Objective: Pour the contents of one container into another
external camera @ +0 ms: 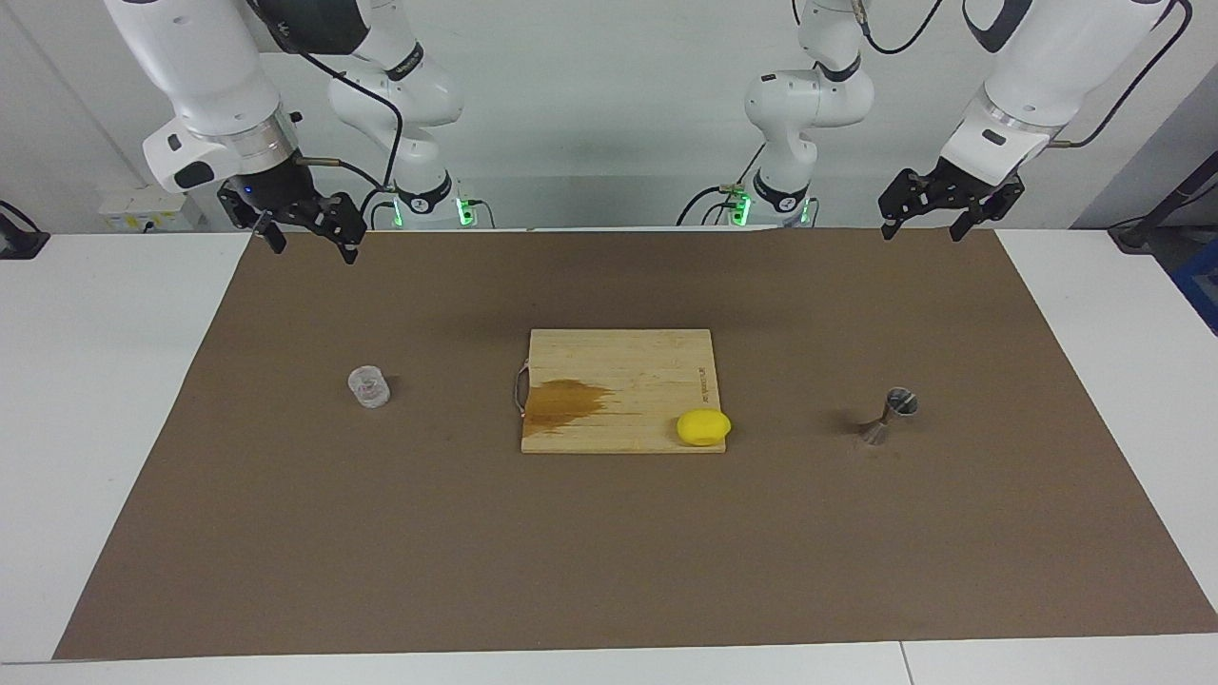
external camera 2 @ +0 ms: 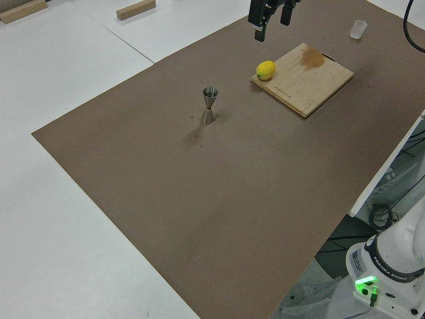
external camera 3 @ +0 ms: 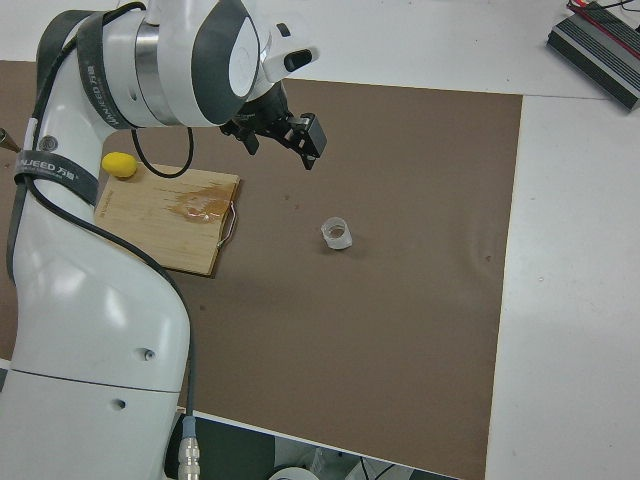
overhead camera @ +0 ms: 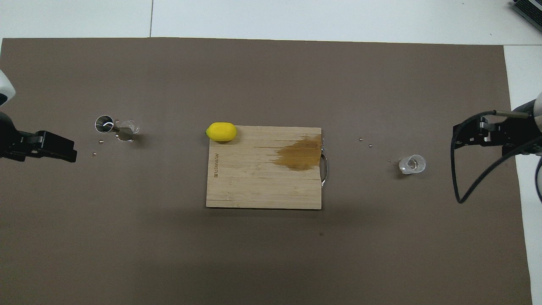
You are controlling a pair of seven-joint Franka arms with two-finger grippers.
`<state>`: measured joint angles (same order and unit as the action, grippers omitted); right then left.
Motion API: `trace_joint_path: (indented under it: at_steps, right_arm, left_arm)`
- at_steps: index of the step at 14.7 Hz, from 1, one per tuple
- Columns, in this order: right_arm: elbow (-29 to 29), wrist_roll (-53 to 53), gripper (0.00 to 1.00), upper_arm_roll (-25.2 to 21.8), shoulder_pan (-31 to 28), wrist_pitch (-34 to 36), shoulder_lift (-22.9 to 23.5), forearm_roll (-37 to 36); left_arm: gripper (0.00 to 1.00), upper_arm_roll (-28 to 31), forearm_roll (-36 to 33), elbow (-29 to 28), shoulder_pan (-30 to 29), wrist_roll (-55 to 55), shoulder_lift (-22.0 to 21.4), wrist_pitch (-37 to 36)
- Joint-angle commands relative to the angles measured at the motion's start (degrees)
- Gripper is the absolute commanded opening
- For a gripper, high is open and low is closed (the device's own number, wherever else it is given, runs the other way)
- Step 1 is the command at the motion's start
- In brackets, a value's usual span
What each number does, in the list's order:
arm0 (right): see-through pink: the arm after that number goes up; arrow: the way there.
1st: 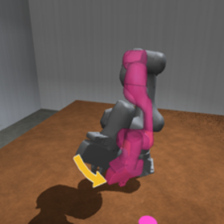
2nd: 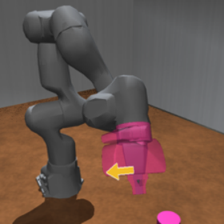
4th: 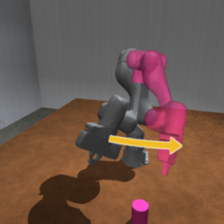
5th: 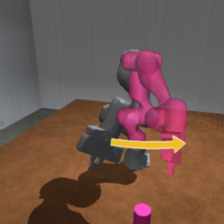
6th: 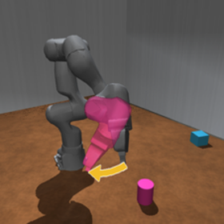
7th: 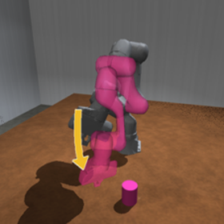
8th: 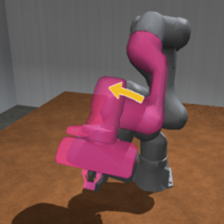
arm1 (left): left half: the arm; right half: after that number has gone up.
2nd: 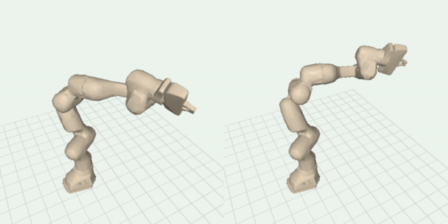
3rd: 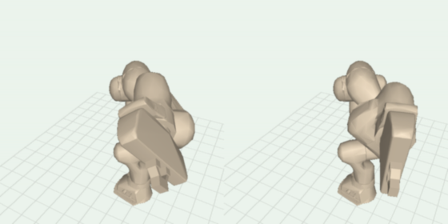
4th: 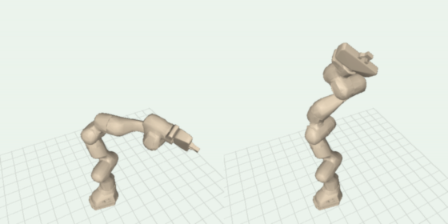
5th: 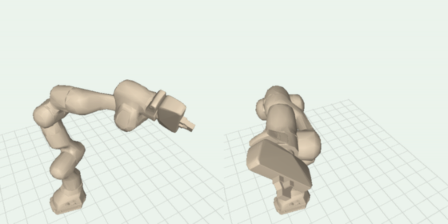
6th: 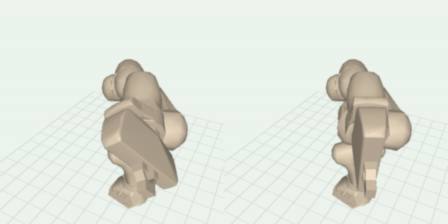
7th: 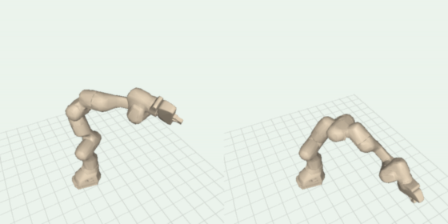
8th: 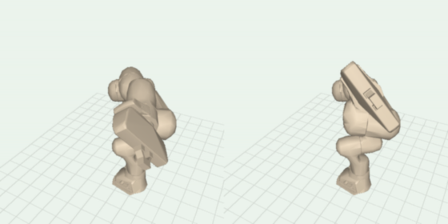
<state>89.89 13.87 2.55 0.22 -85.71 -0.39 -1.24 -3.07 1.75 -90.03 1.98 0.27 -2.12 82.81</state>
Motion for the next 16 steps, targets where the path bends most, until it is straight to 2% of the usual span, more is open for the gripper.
trace_joint_path:
  at_steps: [1, 3, 6, 9, 11, 13, 16]
  right_arm:
    - [1.0, -1.7, 1.00, 0.2, -0.9, -0.9, -0.7, 1.2]
    - [1.1, -1.5, 1.00, 0.2, -0.8, -0.9, -0.7, 1.2]
    - [1.2, -1.2, 1.00, 0.2, -0.8, -0.9, -0.8, 1.2]
    - [1.2, -1.2, 1.00, 0.2, -0.7, -0.9, -0.8, 1.2]
    - [1.2, -1.2, 1.00, 0.2, -0.8, -0.9, -0.8, 1.2]
    - [1.3, -1.1, 1.00, 0.2, -0.8, -0.9, -0.8, 1.2]
    - [1.3, -1.2, 1.00, 0.2, -0.8, -0.9, -0.8, 1.2]
  left_arm:
    - [1.00, -0.2, 0.4, -1.6, 0.1, 2.2, -0.3, 3.6]
    - [1.00, 0.0, 0.8, -2.7, -0.6, 2.4, 0.7, 4.6]
    - [1.00, 0.9, 2.3, -2.2, -0.9, 3.5, 5.4, 1.1]
    - [1.00, 6.3, 6.5, -2.2, -0.8, 5.0, 9.5, -3.0]
    - [1.00, 12.4, 10.5, -2.2, 0.9, 11.1, 11.6, -2.6]
    - [1.00, 21.5, 18.2, -3.3, 4.9, 19.8, 12.7, -0.9]
    - [1.00, 37.8, 32.9, -11.7, 15.3, 34.7, 12.8, 5.1]
